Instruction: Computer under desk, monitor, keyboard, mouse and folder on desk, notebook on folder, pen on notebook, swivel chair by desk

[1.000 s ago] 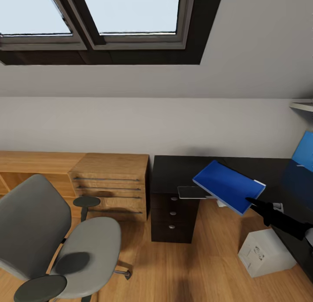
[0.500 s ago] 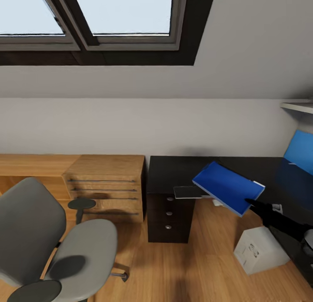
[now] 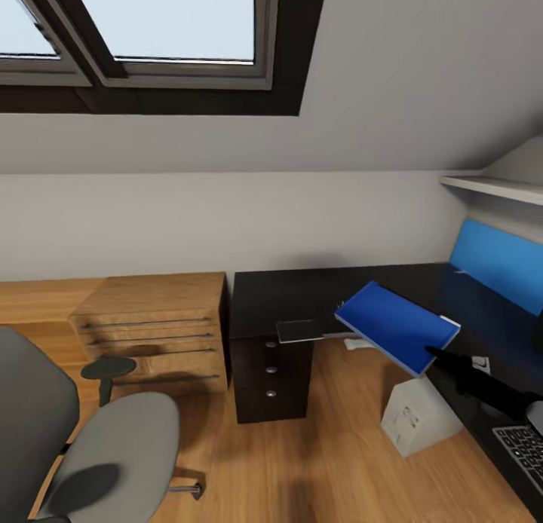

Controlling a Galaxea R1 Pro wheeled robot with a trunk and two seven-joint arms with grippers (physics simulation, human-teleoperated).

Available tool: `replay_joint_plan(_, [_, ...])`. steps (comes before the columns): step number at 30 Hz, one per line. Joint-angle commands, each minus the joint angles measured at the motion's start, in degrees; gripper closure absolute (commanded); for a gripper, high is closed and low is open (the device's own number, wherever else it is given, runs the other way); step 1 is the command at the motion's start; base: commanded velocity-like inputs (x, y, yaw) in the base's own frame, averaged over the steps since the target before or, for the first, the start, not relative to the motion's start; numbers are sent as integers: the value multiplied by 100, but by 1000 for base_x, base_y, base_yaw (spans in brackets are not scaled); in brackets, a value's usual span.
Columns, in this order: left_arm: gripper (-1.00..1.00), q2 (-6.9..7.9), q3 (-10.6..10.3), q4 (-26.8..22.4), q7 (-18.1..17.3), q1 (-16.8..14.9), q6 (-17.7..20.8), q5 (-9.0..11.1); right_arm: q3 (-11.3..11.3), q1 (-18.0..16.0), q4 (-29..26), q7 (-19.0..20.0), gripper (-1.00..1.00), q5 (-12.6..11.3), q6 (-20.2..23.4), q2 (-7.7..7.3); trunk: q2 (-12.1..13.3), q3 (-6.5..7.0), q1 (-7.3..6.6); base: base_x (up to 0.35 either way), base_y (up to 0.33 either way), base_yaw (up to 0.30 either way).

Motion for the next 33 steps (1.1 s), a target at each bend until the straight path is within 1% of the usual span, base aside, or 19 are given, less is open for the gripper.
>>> replay_joint_plan(1, [-100, -3, 8, -12, -28, 3, 0, 47, -14, -7, 7, 5, 100, -15, 27, 3, -9, -6, 3, 0, 0, -255])
replay_joint_plan(17, [-100, -3, 8, -12, -28, 3, 0, 47, -15, -7, 12, 9, 100, -15, 14, 8, -9, 36, 3, 0, 0, -247])
replay_joint_plan(25, [-100, -3, 8, -12, -28, 3, 0, 47, -15, -7, 47, 18, 100, -7, 14, 14, -9, 39, 3, 0, 0, -52])
replay_joint_plan(33, [-100, -3, 8, -12, -28, 3, 13, 47, -15, -7, 370, 32, 100, -27, 6, 16, -9, 40, 3, 0, 0, -5])
